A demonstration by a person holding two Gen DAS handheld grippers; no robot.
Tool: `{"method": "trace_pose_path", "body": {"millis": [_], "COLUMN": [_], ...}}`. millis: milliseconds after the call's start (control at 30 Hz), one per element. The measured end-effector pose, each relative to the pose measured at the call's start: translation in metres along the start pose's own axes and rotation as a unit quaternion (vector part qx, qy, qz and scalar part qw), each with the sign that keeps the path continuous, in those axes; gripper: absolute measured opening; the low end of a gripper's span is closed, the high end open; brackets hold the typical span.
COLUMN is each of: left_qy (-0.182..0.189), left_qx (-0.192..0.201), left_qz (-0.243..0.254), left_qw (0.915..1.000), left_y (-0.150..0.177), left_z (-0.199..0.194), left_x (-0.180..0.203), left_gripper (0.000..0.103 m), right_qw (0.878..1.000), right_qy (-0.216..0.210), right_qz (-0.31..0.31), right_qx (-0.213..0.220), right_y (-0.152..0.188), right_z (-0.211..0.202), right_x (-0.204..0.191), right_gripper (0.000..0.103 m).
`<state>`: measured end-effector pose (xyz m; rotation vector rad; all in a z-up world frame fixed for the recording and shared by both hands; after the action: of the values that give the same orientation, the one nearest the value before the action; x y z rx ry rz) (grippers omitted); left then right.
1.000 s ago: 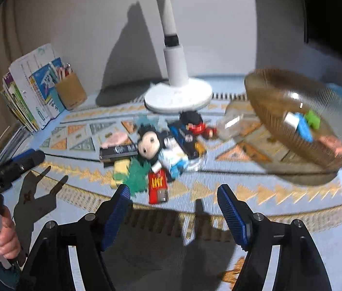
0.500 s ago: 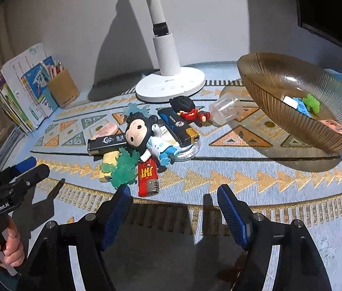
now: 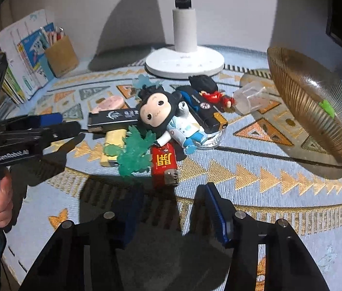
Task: Organize rigid objects
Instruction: 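Grasp the pink eraser with the left tool while the right tool grasps the red lighter, then carry the eraser and red lighter over the amber bowl and open both tools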
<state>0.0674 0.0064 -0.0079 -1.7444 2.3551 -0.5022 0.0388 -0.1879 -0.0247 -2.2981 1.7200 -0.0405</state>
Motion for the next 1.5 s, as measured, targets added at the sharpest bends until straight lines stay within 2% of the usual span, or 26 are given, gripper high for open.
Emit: {"method": "trace_pose_path", "body": {"millis": [100, 200, 233, 300, 433, 567, 800, 900, 1000, 1033, 1133, 1200, 1267, 1367, 1500], "left_qy": [-0.013, -0.018, -0.018, -0.015, -0.021, -0.010, 0.019, 0.032, 0.034, 0.035, 0.037, 0.042, 0.042, 0.040, 0.041], "left_qx": [-0.006, -0.001, 0.000, 0.006, 0.012, 0.019, 0.035, 0.038, 0.042, 0.043, 0.043, 0.048, 0.049, 0.051, 0.064], "left_qz": [0.016, 0.025, 0.028, 0.032, 0.034, 0.022, -0.002, -0.006, -0.009, -0.011, -0.017, -0.019, -0.018, -0.015, -0.008], "left_qw": [0.9998, 0.9995, 0.9994, 0.9993, 0.9991, 0.9995, 0.9992, 0.9987, 0.9985, 0.9984, 0.9983, 0.9978, 0.9978, 0.9978, 0.9971], "left_y": [-0.014, -0.027, -0.030, -0.034, -0.030, -0.010, 0.044, 0.056, 0.060, 0.061, 0.062, 0.062, 0.063, 0.063, 0.060], "left_z": [0.012, 0.016, 0.018, 0.019, 0.015, 0.000, -0.029, -0.033, -0.033, -0.033, -0.032, -0.033, -0.034, -0.036, -0.049], "left_x": [0.006, 0.011, 0.013, 0.016, 0.018, 0.013, 0.010, 0.014, 0.017, 0.017, 0.015, 0.013, 0.014, 0.017, 0.024], "left_gripper": [0.057, 0.048, 0.046, 0.034, 0.034, 0.034, 0.034, 0.034, 0.034, 0.034, 0.034, 0.034, 0.034, 0.034, 0.034], "right_qw": [1.000, 1.000, 0.999, 0.999, 0.999, 1.000, 1.000, 1.000, 1.000, 1.000, 1.000, 0.999, 0.999, 0.999, 0.999], "right_qy": [0.002, 0.029, 0.034, 0.034, 0.029, 0.012, -0.002, -0.013, -0.019, -0.023, 0.006, 0.035, 0.027, 0.026, -0.019], "right_qz": [0.000, -0.003, -0.005, -0.007, -0.015, -0.007, -0.002, -0.007, -0.009, -0.010, -0.017, -0.029, -0.033, -0.038, -0.022], "right_qx": [-0.005, -0.009, -0.007, -0.003, 0.005, 0.002, -0.003, -0.011, -0.012, -0.012, -0.008, -0.001, 0.003, 0.007, 0.023], "right_y": [-0.008, -0.016, -0.019, -0.023, -0.022, -0.006, 0.049, 0.067, 0.069, 0.067, 0.060, 0.058, 0.057, 0.059, 0.059], "right_z": [0.002, 0.006, 0.007, 0.010, 0.009, 0.002, -0.022, -0.027, -0.028, -0.027, -0.021, -0.020, -0.020, -0.021, -0.033], "right_x": [-0.001, -0.005, -0.007, -0.010, -0.014, -0.008, 0.009, 0.010, 0.007, 0.005, -0.005, -0.013, -0.017, -0.023, -0.019], "right_gripper": [0.051, 0.050, 0.049, 0.042, 0.025, 0.024, 0.024, 0.025, 0.038, 0.047, 0.049, 0.045, 0.025, 0.023, 0.023]}}
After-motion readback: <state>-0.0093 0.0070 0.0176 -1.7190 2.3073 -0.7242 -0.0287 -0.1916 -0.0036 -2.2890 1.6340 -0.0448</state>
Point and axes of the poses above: each gripper's, at about its wrist camera, not at the fingertips, and z roughly the way its jaws point, x to its right, y to its underside, the point moved 3 cm from there along z, roughly the way its jaws point, and after that the axes turned 14 degrees about -x, right-handed, at the moved point
